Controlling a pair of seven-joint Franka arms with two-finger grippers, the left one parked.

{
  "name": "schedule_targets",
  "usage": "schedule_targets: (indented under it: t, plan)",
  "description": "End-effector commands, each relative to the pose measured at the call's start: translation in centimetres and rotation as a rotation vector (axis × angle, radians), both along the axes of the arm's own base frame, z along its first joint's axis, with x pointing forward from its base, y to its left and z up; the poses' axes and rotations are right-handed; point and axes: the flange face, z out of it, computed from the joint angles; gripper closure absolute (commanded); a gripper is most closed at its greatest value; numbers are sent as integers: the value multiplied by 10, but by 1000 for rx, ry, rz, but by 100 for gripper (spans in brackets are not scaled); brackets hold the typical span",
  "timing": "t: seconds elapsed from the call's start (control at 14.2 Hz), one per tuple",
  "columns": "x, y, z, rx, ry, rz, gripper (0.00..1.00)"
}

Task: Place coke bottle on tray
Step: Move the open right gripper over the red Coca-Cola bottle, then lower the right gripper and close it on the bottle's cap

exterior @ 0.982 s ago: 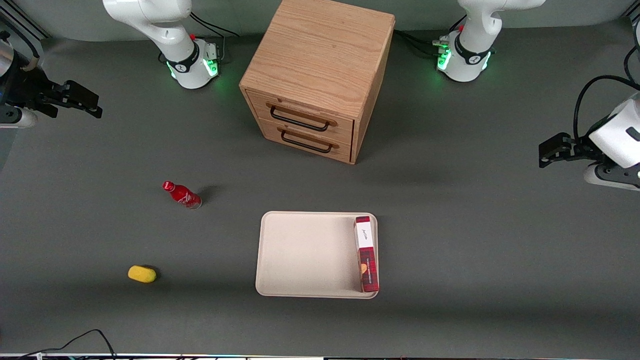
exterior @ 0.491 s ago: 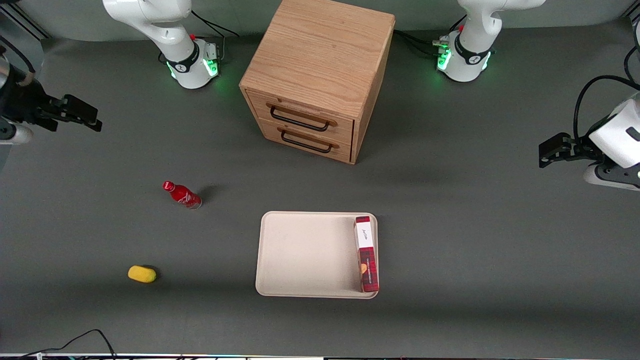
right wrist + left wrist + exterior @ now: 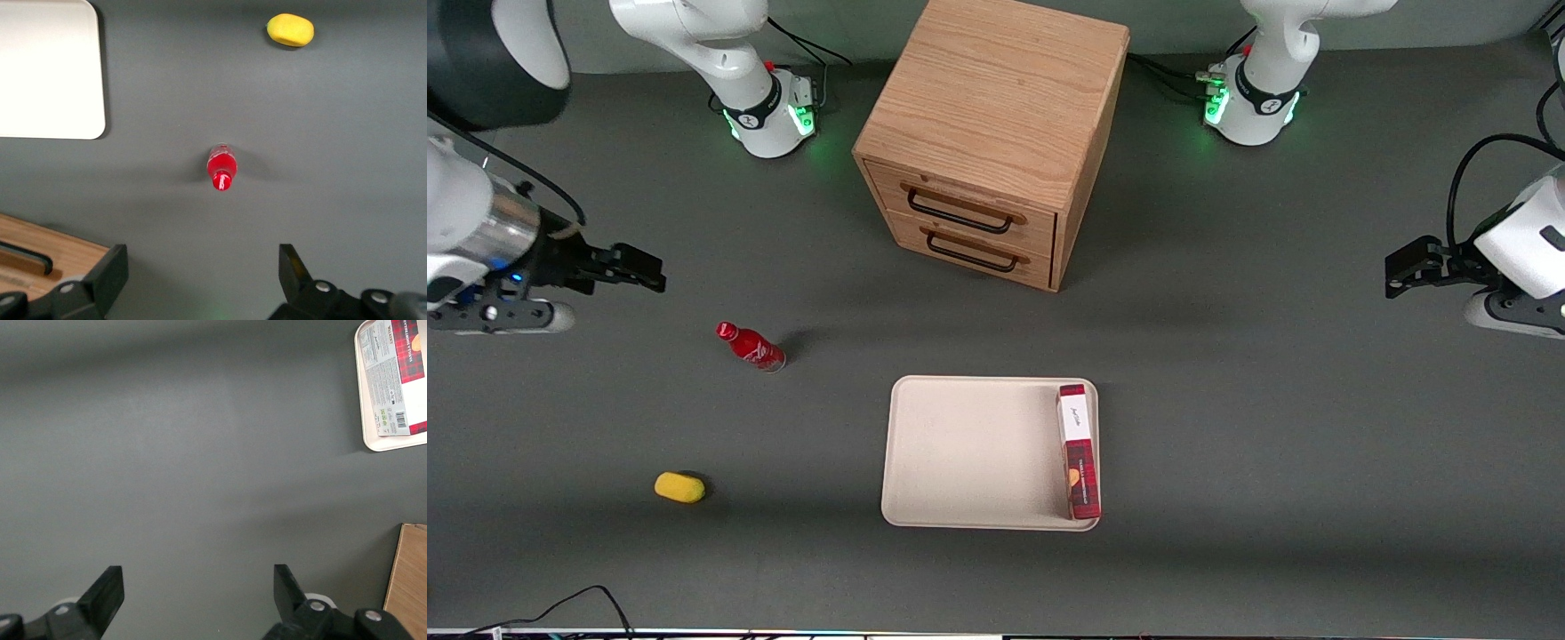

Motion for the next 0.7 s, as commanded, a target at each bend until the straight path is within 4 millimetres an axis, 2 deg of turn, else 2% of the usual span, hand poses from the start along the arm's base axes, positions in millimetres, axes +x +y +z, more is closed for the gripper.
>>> schedule_targets:
  t: [0.0, 0.35, 0.49, 0.63]
  plan:
    - [-16, 4, -31, 9, -29, 8, 1]
    - [-42, -5, -122, 9, -97, 63, 1]
    - [-49, -6, -153, 10, -134, 99, 1]
    - [-53, -6, -174, 12, -141, 129, 1]
